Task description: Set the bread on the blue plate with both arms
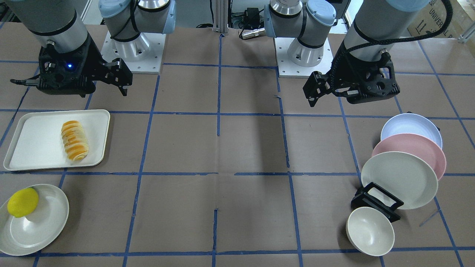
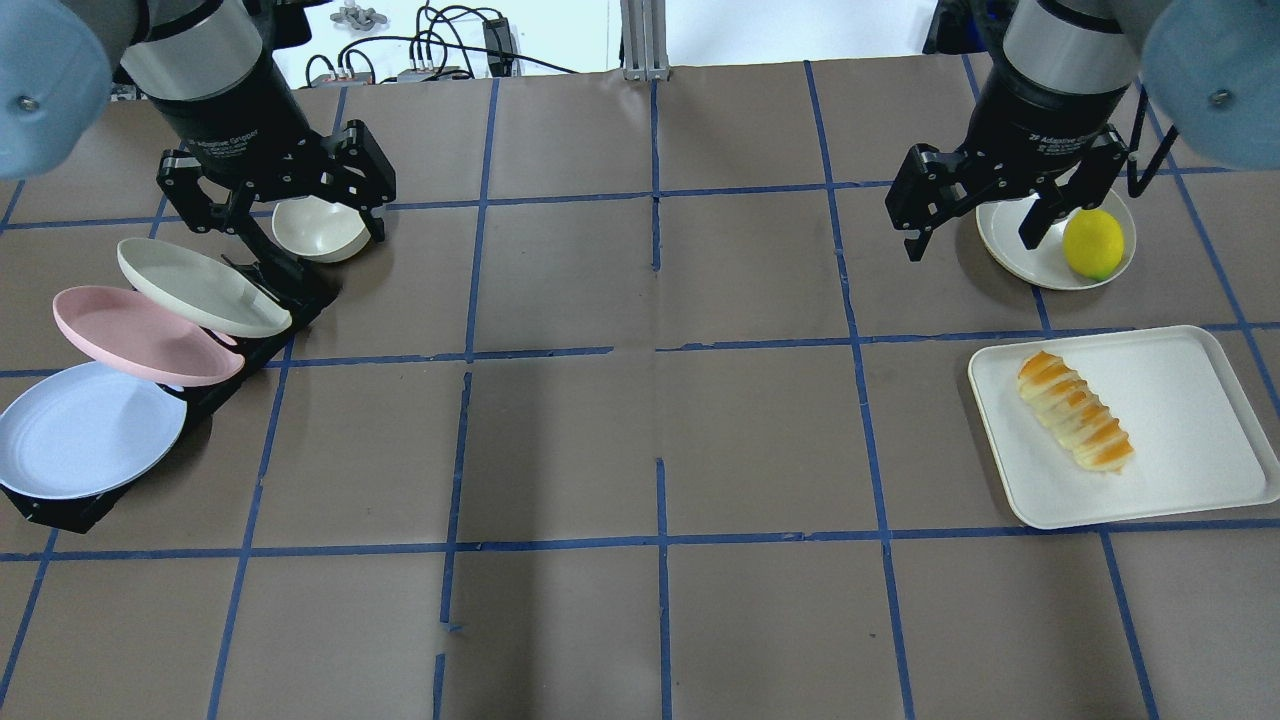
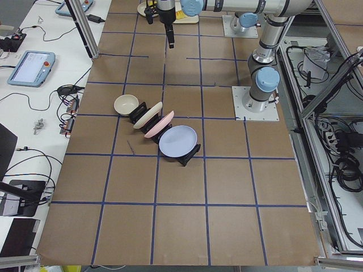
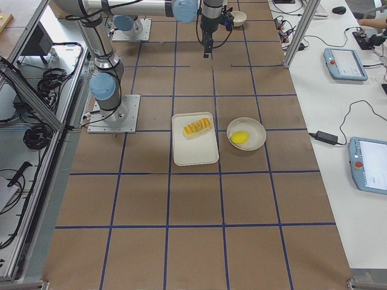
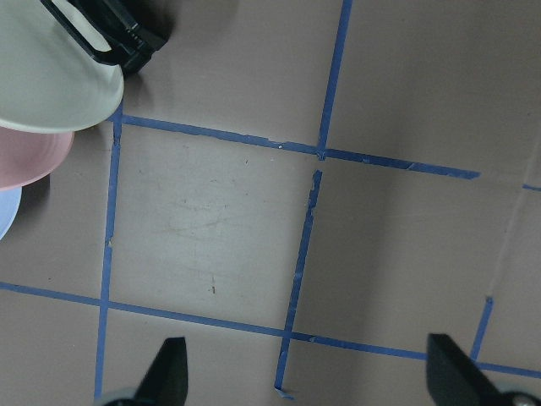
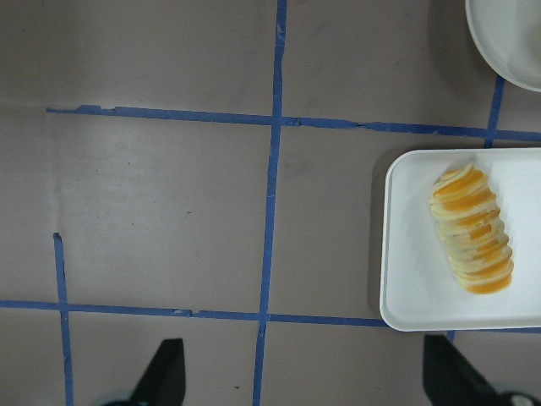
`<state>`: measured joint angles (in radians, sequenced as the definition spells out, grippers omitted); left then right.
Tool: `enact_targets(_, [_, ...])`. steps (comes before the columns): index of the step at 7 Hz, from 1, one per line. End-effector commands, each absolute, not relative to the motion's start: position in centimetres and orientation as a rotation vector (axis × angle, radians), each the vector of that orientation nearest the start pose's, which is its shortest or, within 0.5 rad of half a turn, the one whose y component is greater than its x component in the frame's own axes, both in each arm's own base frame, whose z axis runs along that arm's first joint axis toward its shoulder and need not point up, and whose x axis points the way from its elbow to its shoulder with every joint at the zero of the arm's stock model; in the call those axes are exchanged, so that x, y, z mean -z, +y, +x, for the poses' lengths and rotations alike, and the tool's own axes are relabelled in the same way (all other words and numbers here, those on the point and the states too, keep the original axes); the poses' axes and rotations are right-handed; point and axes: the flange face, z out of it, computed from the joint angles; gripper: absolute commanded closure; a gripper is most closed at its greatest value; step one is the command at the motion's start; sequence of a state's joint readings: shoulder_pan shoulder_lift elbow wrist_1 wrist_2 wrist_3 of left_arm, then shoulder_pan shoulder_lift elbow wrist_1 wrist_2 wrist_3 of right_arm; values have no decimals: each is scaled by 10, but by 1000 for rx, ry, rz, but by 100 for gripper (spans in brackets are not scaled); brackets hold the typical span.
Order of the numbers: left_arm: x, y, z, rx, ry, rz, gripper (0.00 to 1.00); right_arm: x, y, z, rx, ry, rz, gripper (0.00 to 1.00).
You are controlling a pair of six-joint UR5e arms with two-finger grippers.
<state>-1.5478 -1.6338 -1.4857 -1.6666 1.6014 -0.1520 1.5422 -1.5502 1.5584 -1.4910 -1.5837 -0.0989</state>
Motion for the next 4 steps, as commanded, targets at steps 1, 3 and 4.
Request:
enact_targets(1, [-485, -515, -117, -123, 3090, -271, 0, -470, -496, 117, -136, 3143, -119, 2])
enact_targets(3, [-487, -518, -110, -112, 3100, -121, 0, -437, -517, 55, -146, 3140, -248, 4])
enact_targets(4, [-486, -524, -110, -60, 3103, -101, 0, -407, -516, 0, -141, 3107, -447, 11])
